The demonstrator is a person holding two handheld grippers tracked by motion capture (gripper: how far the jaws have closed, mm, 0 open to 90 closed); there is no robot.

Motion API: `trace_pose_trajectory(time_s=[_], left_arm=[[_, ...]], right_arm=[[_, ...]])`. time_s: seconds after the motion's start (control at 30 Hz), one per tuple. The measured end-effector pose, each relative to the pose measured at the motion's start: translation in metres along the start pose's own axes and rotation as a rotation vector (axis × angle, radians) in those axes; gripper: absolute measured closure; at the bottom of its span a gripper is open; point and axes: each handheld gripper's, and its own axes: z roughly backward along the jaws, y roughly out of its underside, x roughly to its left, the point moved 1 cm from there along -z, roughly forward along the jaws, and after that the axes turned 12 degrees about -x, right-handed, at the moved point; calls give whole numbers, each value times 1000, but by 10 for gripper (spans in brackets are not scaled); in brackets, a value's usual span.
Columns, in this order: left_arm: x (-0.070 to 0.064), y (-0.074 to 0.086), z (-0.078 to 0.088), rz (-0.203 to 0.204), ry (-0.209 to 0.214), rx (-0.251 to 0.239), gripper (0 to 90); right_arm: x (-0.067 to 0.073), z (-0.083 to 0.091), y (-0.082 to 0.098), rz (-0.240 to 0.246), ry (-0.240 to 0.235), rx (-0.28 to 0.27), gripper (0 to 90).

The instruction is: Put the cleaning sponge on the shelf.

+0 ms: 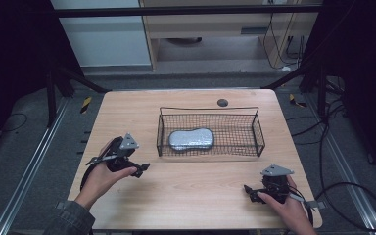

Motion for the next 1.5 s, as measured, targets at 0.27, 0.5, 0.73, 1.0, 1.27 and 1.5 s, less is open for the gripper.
trace_pose_trajectory(time_s=[0.27, 0.5, 0.73, 1.0, 1.27, 1.5], left_arm=[[21, 23, -13, 48, -23, 29, 36], [44, 37, -22, 101, -48, 20, 35], [59, 43, -35, 127, -74, 28, 36], [65, 50, -46, 158, -87, 38, 38], [66, 54, -53, 198, -83, 30, 38], [65, 58, -59, 210, -68, 8, 36]], right_arm=[[0, 0, 0, 0, -1, 0, 3], [0, 0, 0, 0, -1, 0, 3], [0, 0, 0, 0, -1, 0, 3], [0, 0, 0, 3, -3, 1, 3], [-1, 0, 0, 4, -6, 1, 3], [-1, 0, 0, 6, -8, 1, 3]])
